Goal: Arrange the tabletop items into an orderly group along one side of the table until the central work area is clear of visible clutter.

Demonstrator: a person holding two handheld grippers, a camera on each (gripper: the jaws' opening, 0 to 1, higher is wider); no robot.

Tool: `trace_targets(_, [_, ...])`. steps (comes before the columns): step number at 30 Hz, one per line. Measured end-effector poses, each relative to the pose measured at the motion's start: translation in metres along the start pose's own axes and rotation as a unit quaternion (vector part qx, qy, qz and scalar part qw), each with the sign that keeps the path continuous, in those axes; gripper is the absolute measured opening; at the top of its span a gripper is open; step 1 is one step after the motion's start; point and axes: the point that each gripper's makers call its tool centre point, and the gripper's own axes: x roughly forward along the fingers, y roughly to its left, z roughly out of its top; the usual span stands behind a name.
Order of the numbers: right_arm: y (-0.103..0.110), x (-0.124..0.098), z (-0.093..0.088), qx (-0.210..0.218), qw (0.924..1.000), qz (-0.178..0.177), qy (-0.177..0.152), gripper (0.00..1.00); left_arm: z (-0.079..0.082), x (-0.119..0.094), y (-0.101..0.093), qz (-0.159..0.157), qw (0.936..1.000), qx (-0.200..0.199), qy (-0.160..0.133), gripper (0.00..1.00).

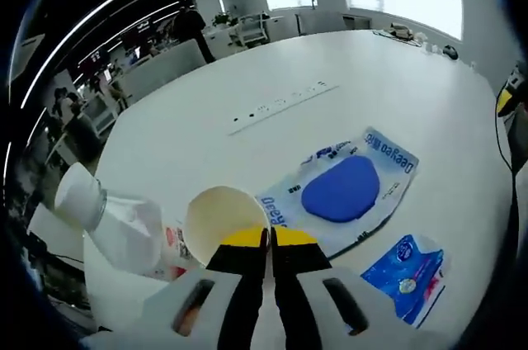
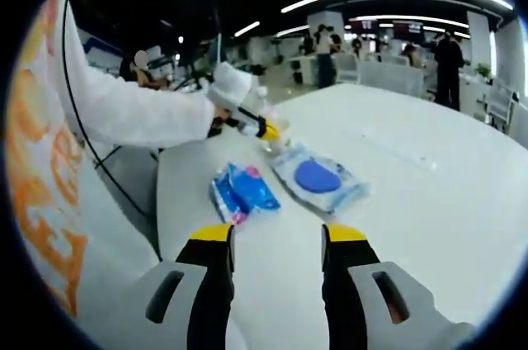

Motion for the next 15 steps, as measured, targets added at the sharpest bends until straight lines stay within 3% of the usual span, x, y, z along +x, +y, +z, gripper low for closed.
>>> trace_targets(4, [0.001, 0.002, -0.001, 0.002, 1.0, 0.001, 0.003, 0.4, -0.002, -0.001, 0.0, 0.001, 0.9999, -0.003, 0.011, 0.02])
trace_targets(15, [0.004, 0.003, -0.001, -0.001, 1.0, 0.005, 0.003, 0.4, -0.005, -0.021, 0.021, 0.044, 0.9981, -0.042, 0.004, 0.27])
